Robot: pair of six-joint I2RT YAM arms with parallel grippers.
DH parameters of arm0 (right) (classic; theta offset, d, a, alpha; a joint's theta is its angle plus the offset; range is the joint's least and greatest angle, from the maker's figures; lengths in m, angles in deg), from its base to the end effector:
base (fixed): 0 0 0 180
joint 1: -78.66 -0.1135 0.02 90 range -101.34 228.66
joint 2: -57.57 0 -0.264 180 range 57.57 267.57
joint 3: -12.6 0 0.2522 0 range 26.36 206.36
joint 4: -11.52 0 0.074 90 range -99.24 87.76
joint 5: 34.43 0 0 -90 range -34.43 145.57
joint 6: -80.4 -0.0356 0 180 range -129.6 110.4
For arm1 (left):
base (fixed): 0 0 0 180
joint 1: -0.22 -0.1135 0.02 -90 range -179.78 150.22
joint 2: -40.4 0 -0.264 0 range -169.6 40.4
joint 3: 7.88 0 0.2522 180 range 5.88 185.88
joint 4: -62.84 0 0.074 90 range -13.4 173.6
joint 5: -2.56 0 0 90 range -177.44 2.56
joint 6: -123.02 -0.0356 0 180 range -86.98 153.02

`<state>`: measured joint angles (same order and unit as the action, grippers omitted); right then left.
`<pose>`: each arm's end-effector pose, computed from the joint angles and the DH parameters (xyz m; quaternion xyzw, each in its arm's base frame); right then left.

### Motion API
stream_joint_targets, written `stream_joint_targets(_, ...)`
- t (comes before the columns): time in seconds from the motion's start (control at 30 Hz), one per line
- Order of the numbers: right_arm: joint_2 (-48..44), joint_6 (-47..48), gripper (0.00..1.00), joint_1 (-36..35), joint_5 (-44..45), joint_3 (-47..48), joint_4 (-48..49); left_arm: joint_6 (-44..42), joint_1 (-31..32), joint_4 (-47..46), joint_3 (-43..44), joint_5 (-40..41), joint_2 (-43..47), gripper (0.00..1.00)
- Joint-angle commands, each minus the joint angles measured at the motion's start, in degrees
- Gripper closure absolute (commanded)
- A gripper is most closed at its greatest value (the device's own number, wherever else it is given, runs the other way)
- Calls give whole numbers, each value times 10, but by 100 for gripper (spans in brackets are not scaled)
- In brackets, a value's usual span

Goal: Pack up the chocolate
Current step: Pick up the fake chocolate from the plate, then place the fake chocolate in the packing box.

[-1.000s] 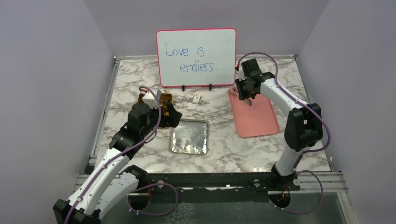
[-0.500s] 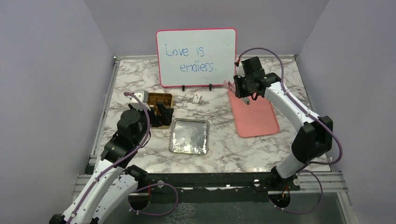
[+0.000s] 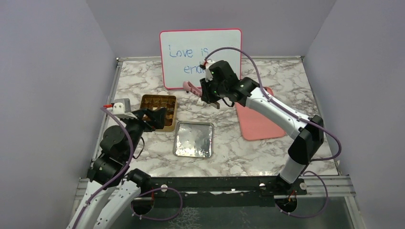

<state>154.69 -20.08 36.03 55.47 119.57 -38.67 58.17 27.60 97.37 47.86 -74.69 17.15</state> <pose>0.2830 0.2606 0.3477 -0.2517 0.8720 0.1884 0.3753 0.0914 -0.0385 0.3493 -0.0632 0.7165 -0.2337 0.6542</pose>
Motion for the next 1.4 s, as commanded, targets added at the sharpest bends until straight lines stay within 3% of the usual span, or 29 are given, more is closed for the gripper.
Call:
stream_joint_targets(0.0, 60, -23, 74, -45, 36, 56, 40, 17, 0, 16, 45, -2, 21, 1)
stream_joint_targets(0.23, 142, -17, 73, -108, 68, 127, 69, 10, 0, 32, 56, 14, 40, 1)
stream_joint_targets(0.57, 287, 0, 73, -140, 113, 277, -5, 0, 0, 49, 63, 21, 60, 1)
stream_joint_targets(1.37, 319, 14, 65, -141, 123, 317, -26, -2, 0, 51, 49, 24, 66, 1)
